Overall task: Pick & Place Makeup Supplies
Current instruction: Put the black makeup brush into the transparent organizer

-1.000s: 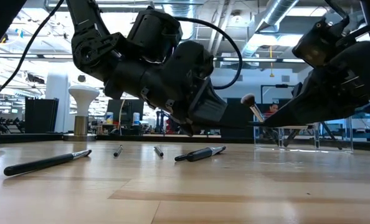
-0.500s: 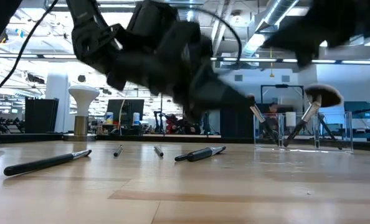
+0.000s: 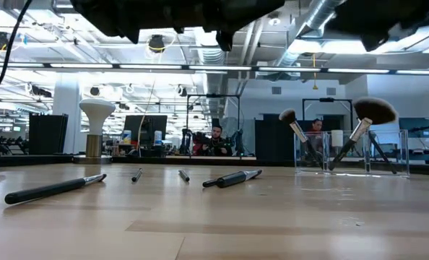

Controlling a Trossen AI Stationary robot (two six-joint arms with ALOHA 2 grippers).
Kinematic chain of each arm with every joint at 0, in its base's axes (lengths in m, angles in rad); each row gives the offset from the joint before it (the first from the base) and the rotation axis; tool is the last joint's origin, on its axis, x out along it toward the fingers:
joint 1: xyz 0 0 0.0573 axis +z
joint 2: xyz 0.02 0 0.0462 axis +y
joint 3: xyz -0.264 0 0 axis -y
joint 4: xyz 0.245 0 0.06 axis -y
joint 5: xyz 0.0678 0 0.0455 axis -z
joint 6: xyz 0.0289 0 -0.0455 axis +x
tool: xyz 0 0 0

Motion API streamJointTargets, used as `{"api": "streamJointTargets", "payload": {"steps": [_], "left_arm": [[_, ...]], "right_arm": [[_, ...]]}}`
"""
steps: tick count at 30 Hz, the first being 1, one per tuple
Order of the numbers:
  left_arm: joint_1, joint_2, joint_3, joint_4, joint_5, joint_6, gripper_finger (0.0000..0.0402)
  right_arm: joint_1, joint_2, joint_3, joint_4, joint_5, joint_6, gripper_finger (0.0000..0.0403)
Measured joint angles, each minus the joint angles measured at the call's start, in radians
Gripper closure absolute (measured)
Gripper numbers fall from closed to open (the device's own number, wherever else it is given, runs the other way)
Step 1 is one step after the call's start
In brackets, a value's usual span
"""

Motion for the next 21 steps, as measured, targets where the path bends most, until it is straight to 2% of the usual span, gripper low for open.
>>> {"api": "streamJointTargets", "payload": {"steps": [3, 9, 15, 21], "left_arm": [[-0.009, 0.021, 0.000, 0.018, -0.010, 0.021, 0.0384], [-0.035, 0.041, -0.001, 0.049, -0.132, 0.074, 0.0386], [-0.048, 0.036, -0.001, 0.125, -0.135, 0.108, 0.0384], [-0.061, 0.036, -0.001, 0.169, -0.135, 0.123, 0.0384]], "right_arm": [[-0.042, 0.084, 0.000, 0.089, -0.008, -0.034, 0.0251], [-0.084, 0.224, -0.001, 0.398, -0.020, -0.188, 0.0231], [-0.058, 0.291, -0.001, 0.623, -0.116, -0.377, 0.0233], [-0.036, 0.316, -0.001, 0.737, -0.119, -0.486, 0.0248]]}}
